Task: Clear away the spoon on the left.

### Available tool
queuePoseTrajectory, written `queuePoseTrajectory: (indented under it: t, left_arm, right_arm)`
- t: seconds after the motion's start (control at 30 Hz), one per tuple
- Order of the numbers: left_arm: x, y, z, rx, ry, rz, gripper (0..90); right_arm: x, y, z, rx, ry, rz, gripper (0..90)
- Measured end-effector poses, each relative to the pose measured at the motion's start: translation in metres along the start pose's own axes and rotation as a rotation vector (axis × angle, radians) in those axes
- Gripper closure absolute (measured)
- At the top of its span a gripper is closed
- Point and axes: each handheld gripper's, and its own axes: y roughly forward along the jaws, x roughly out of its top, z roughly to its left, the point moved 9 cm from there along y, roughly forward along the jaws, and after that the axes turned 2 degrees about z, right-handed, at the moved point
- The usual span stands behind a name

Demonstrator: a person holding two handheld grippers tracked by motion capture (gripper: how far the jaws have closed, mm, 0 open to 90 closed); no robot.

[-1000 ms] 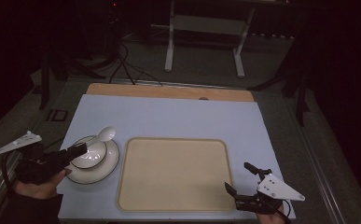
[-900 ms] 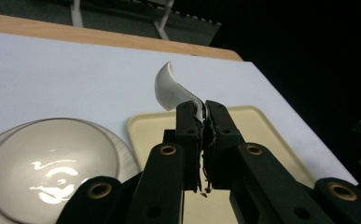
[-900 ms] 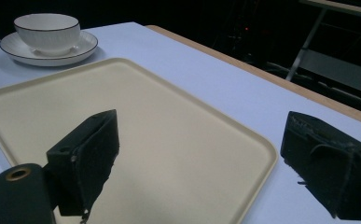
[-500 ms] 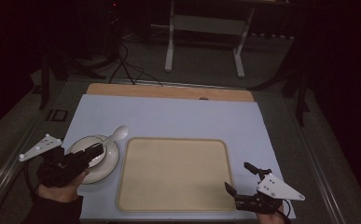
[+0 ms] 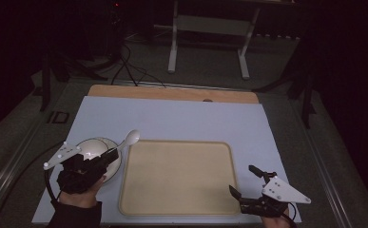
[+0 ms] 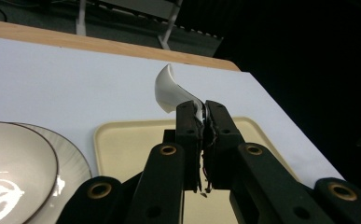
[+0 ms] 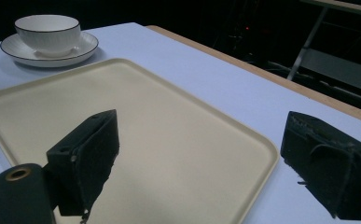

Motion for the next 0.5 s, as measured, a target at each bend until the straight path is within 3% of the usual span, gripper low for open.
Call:
queuePoseTrajectory:
  t: [0.2,0.5]
  left_arm:
    - [-0.007,0.006,-0.007,0.011,-0.009,-0.018,86.2]
    - [-0.014,0.014,-0.02,0.04,0.012,-0.057,86.1]
  right_arm:
    - [0.0,0.0,0.0,0.002,0.004,0.002,11.5]
    - [0.0,0.001,-0.001,0.004,0.007,0.001,11.5]
